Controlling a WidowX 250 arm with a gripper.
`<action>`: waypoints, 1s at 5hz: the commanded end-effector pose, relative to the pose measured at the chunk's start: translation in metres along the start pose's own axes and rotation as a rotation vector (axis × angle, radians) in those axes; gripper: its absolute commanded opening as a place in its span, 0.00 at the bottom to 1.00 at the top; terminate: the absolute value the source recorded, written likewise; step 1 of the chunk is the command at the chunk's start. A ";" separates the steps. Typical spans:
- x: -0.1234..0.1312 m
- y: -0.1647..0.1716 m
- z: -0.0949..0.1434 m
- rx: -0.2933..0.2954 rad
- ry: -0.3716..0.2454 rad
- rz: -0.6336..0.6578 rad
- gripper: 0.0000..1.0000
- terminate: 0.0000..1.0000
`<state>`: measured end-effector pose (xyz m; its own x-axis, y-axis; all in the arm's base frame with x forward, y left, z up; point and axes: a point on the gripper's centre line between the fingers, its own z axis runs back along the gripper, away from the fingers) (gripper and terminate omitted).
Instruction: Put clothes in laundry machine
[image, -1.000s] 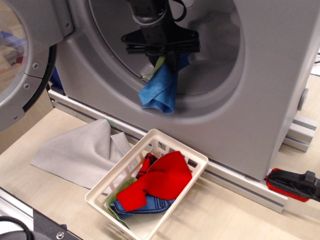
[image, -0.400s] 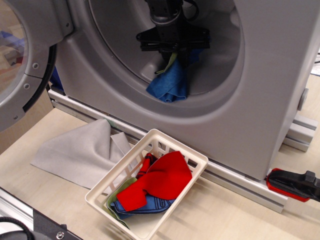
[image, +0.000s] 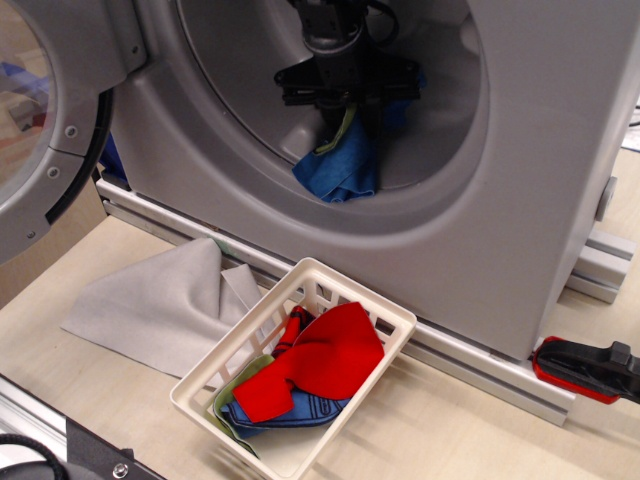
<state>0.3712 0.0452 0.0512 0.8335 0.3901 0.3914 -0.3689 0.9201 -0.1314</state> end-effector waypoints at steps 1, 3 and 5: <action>-0.015 0.011 0.032 -0.033 -0.064 -0.081 1.00 0.00; -0.059 0.027 0.063 -0.099 -0.030 -0.211 1.00 0.00; -0.067 0.024 0.103 -0.163 0.095 -0.225 1.00 0.00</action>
<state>0.2589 0.0330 0.0977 0.9421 0.1757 0.2858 -0.1176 0.9708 -0.2092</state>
